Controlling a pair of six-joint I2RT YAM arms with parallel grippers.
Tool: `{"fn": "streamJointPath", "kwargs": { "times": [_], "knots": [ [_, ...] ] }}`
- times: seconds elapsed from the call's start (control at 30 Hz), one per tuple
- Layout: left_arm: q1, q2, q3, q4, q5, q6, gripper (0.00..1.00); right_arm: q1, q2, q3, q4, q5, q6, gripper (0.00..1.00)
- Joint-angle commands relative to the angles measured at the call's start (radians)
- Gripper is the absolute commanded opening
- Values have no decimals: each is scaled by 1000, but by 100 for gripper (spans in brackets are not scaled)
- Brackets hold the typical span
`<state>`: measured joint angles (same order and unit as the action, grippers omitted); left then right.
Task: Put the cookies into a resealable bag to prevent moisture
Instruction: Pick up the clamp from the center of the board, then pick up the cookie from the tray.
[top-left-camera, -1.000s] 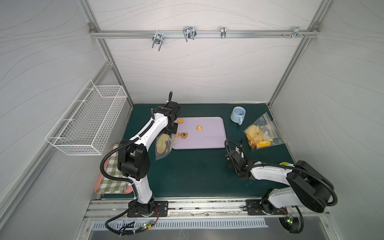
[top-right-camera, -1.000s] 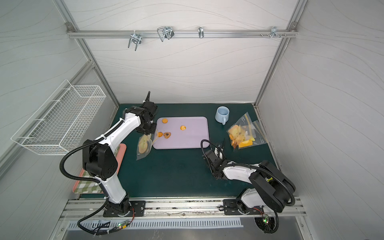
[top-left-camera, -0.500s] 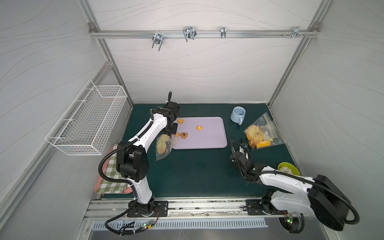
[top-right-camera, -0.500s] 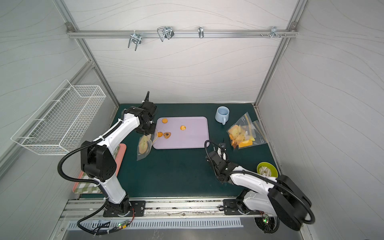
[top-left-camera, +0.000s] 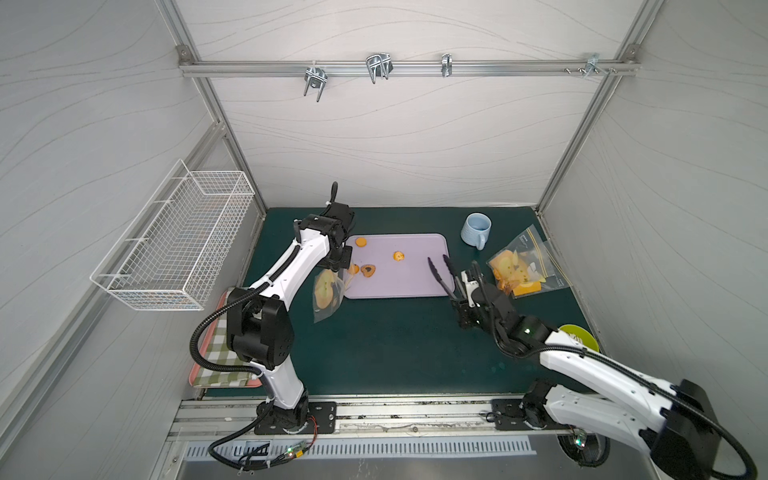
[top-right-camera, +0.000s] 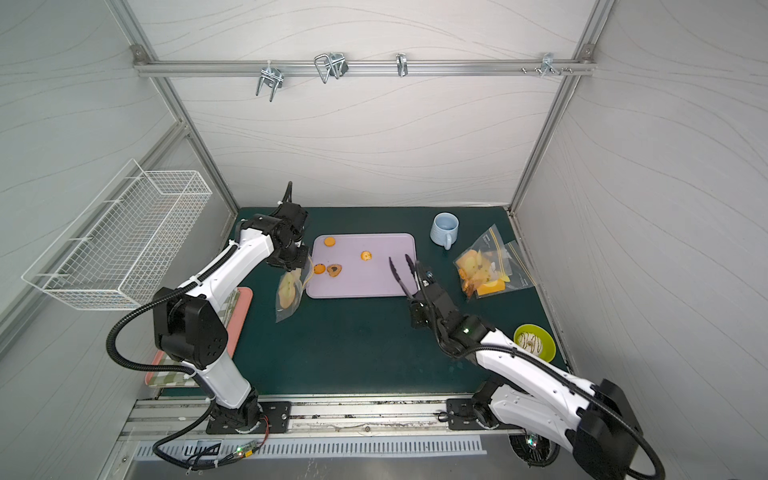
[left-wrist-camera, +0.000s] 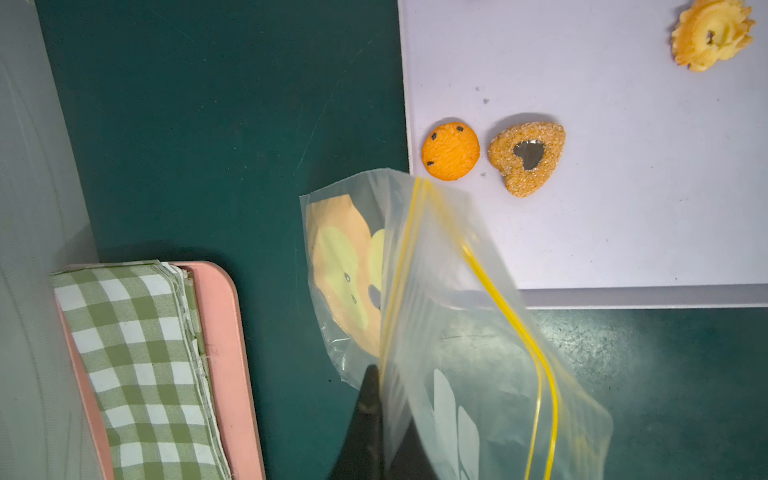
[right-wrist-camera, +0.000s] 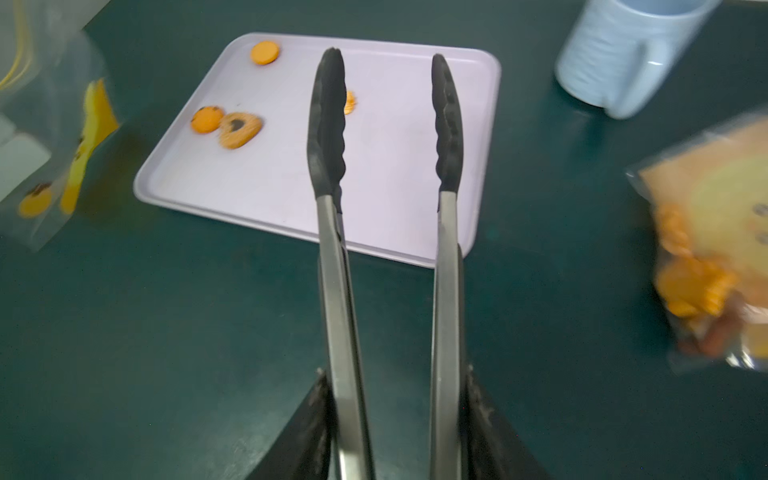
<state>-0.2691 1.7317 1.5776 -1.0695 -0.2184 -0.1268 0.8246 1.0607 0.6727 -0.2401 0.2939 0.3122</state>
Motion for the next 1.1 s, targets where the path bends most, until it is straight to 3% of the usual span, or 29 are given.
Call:
{"fn": "streamJointPath", "kwargs": {
  "times": [0.0,0.2,0.4,0.63,1.07],
  "knots": [
    [18,-32,-7,18,24,-1,0,1,154,125,11,-196,-163,47],
    [21,-45,-13,23,31,1,0,-7,431,306,-11,-181,-208,48],
    [25,-54,-14,26,40,1,0,-17,619,485,-85,-81,-231,47],
    [31,-53,-15,28,48,1,0,-24,668,535,-93,2,-213,48],
    [39,-44,-15,26,57,3,0,-79,762,621,-139,-87,-211,53]
  ]
}}
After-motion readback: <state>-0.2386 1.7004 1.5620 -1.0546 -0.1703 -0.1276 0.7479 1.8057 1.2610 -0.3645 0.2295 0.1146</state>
